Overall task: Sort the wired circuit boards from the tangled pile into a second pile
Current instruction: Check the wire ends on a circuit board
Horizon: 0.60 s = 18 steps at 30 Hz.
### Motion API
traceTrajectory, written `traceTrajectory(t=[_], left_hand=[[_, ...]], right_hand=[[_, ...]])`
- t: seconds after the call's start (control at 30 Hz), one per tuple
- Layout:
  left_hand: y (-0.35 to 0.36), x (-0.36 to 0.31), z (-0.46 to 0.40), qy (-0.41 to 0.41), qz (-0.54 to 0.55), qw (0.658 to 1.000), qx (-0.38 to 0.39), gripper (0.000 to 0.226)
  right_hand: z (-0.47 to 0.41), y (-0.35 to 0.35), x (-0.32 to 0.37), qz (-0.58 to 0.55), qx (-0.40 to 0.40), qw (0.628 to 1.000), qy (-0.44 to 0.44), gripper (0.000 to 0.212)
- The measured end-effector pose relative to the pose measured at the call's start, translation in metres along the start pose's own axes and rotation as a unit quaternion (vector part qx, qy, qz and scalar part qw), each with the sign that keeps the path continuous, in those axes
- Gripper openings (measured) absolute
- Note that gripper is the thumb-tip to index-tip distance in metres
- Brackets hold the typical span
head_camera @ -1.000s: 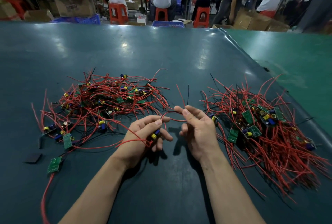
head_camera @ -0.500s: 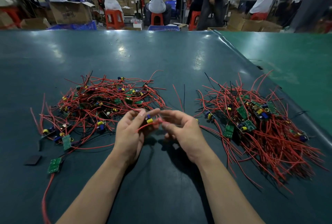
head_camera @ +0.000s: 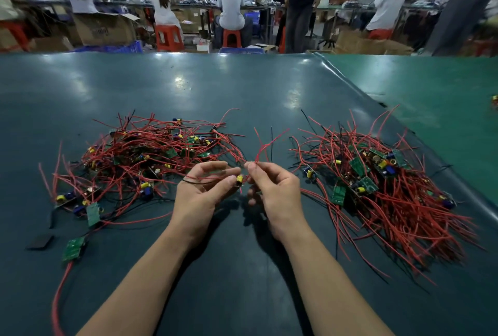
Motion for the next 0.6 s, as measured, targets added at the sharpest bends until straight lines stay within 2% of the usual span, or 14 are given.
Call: traceTrajectory(t=[0.07,0.2,0.43,0.6], left_hand=[[0.0011,0.0011,-0.0011,-0.009,-0.033,0.999,0.007,0.028],[0.0017,-0.0013,-0.0006,-0.017,0.005,1.000,0.001,0.033],[-0.0016,0.0027,-0.0007,-0.030,0.006,0.999,0.014,0.035],[-0.0019,0.0026,-0.0028,-0.025,0.023,0.999,0.012,0.031]], right_hand=[[-0.0016,0.0004,-0.0011,0.000,-0.004,1.000,-0.001,0.011],[-0.0029,0.0023,-0.0042,0.040,0.014,0.999,0.006,0.010],[-0.0097,0.0028,-0.0058,0.074,0.013,0.997,-0.007,0.008],[-0.0103,0.0020,-0.0069,0.038,-0.025,0.999,-0.026,0.018]])
Point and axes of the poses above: each hand's wrist, its own z-axis away from the middle knuckle, its own y-axis out of the palm, x = y × z, the point moved 4 cm from there along -z, towards the middle knuckle, and after that the axes turned 9 degrees about -z, right-handed, at the moved point
